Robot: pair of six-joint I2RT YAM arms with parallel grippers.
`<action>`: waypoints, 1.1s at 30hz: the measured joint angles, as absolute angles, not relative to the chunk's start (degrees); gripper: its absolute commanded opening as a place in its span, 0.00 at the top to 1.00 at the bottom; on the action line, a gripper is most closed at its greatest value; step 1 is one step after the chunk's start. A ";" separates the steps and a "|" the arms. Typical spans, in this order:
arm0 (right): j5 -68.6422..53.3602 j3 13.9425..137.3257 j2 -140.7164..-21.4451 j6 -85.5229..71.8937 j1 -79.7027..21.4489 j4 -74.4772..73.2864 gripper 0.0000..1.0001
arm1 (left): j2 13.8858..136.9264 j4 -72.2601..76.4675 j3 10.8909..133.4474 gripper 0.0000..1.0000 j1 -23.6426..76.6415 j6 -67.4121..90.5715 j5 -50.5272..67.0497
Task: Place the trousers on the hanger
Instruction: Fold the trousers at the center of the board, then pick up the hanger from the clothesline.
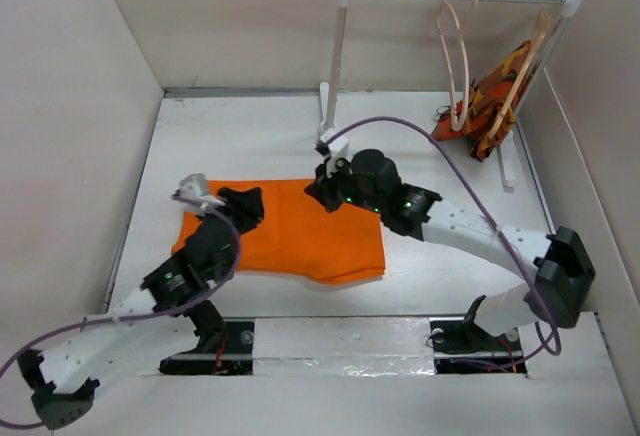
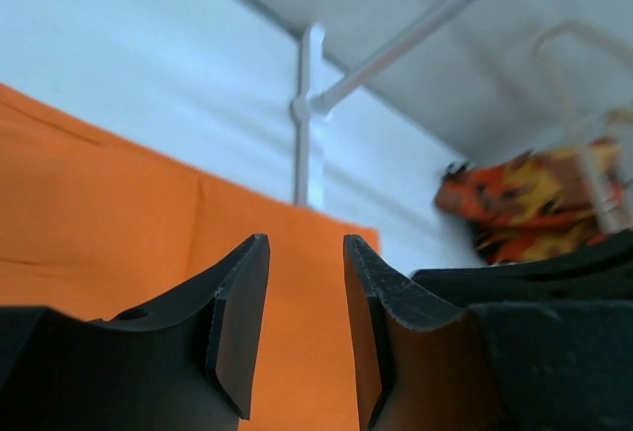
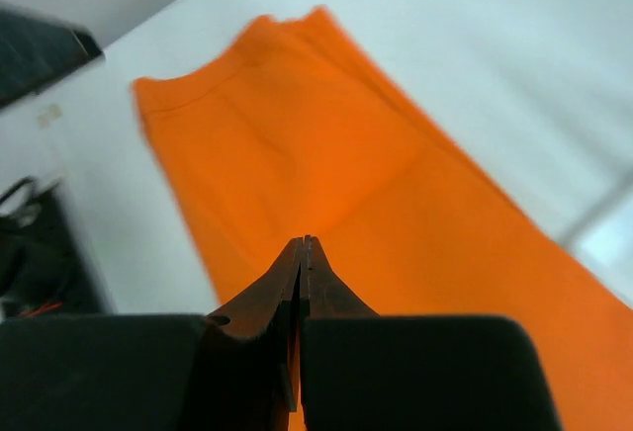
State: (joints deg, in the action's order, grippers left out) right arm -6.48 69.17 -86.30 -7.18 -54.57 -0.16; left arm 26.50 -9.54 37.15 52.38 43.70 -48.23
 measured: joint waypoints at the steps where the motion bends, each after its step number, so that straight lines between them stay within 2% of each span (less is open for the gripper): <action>1: -4.91 66.08 -83.68 -7.05 -53.45 0.84 1.00 | 30.00 -7.51 35.83 0.70 52.38 43.46 -46.96; 2: -3.29 63.29 -81.38 -6.87 -52.51 1.21 1.00 | 33.67 -5.52 34.89 0.72 52.38 43.11 -45.67; 3: -1.76 61.08 -79.48 -6.61 -51.81 1.06 1.00 | 37.21 -3.73 34.46 0.81 52.38 42.48 -44.27; 6: 3.60 56.53 -74.11 -5.23 -49.17 -1.34 1.00 | 48.47 2.63 34.46 0.99 52.25 40.05 -39.92; 9: 8.08 57.01 -68.20 -2.96 -43.90 -3.68 1.00 | 56.77 9.19 34.54 1.00 52.01 36.64 -35.48; 13: 10.15 62.92 -62.50 0.54 -30.28 -4.84 1.00 | 63.68 17.19 35.03 1.00 52.01 32.86 -30.83; 14: 10.39 65.73 -62.33 1.28 -25.96 -4.95 0.95 | 65.28 19.07 35.29 1.00 52.01 31.97 -29.74; 15: 10.72 67.99 -62.48 1.65 -22.85 -4.84 0.76 | 66.70 20.75 35.53 1.00 52.01 31.24 -28.71; 18: 11.97 73.49 -64.31 2.63 -15.53 -4.34 0.47 | 69.84 24.97 35.73 0.99 52.01 28.86 -26.33; 20: 11.88 76.64 -66.94 3.27 -13.26 -4.51 0.41 | 71.11 26.89 35.73 0.98 52.01 27.22 -25.34; 25: 11.84 85.56 -78.15 4.95 -11.79 -7.18 0.40 | 71.18 28.67 35.70 0.93 52.01 24.84 -23.55; 32: 13.26 86.30 -84.75 5.39 -10.22 -11.00 0.45 | 68.64 30.55 35.22 0.88 51.99 24.08 -19.22; 33: 13.54 86.17 -84.90 5.39 -10.04 -11.18 0.49 | 68.60 30.74 35.22 0.88 51.99 24.05 -18.63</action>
